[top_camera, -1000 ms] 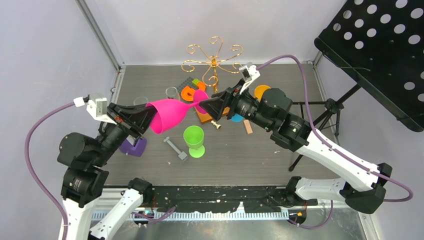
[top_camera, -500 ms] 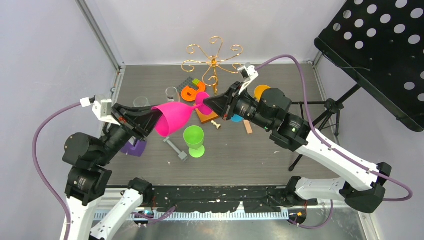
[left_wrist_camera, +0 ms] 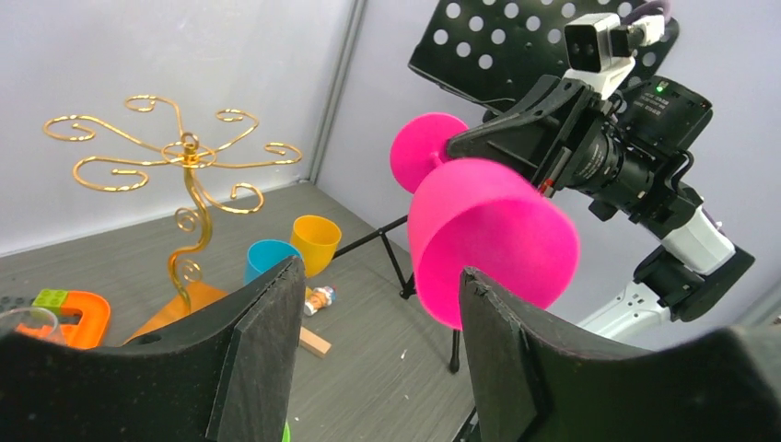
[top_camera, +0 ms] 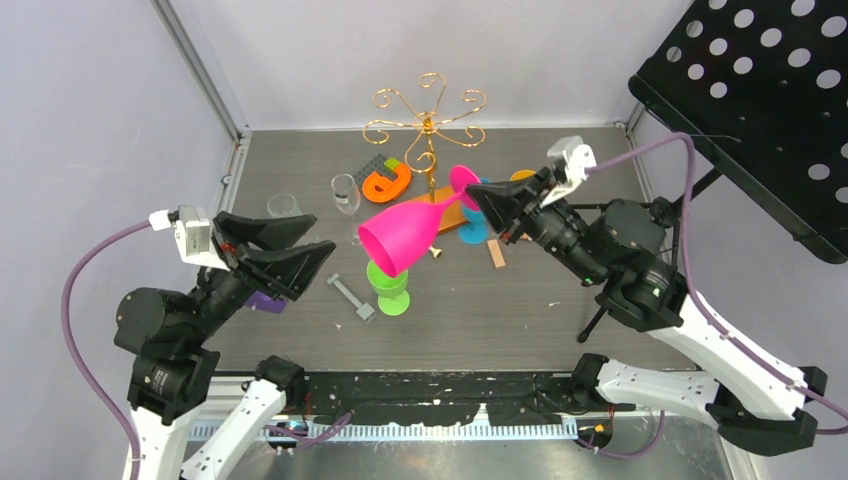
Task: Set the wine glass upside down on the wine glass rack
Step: Turn the wine glass upside down at the wine rack.
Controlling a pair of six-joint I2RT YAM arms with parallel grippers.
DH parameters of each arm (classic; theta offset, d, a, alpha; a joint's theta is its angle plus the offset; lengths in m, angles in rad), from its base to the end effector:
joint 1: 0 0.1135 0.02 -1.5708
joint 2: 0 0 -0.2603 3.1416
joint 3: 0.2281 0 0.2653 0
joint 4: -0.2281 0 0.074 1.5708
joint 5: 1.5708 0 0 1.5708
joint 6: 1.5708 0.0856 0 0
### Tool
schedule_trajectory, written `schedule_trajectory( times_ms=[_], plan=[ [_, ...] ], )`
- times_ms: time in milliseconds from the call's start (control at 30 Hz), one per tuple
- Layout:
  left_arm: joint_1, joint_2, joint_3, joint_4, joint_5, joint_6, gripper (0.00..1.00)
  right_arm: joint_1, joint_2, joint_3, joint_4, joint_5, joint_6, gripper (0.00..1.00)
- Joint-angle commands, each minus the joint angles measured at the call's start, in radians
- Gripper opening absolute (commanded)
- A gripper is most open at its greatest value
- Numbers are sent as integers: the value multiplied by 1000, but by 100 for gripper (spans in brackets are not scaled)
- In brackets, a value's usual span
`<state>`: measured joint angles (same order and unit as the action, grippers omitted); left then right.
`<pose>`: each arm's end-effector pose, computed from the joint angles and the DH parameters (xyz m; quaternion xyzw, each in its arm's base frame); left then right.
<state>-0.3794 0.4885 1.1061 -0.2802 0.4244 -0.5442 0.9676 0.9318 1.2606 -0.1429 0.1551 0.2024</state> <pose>0.0887 -0.0733 0.4845 0.1247 0.5776 -0.4644 0.6597 0.1503 0.1949 0.4920 -0.1823 0.6127 0.3825 0.6671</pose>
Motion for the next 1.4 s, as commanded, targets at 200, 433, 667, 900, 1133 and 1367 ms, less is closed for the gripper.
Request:
schedule_trajectory(
  times_ms=[200, 433, 667, 900, 1133, 1367],
  plan=[
    [0, 49, -13, 89, 192, -56, 65, 6, -88, -72, 18, -226, -638, 6],
    [-36, 106, -55, 173, 278, -70, 65, 21, -25, -15, 20, -420, -808, 6],
    [-173, 149, -76, 179, 222, -13, 65, 85, 37, 20, 44, -475, -906, 6],
    [-255, 180, -84, 152, 141, 40, 60, 151, 67, 42, 57, -477, -933, 5],
    [-317, 217, -68, 125, 87, 76, 52, 209, 87, 54, 76, -451, -938, 6],
    [-372, 244, -52, 103, 75, 97, 41, 255, 103, 47, 103, -372, -978, 6]
  ],
)
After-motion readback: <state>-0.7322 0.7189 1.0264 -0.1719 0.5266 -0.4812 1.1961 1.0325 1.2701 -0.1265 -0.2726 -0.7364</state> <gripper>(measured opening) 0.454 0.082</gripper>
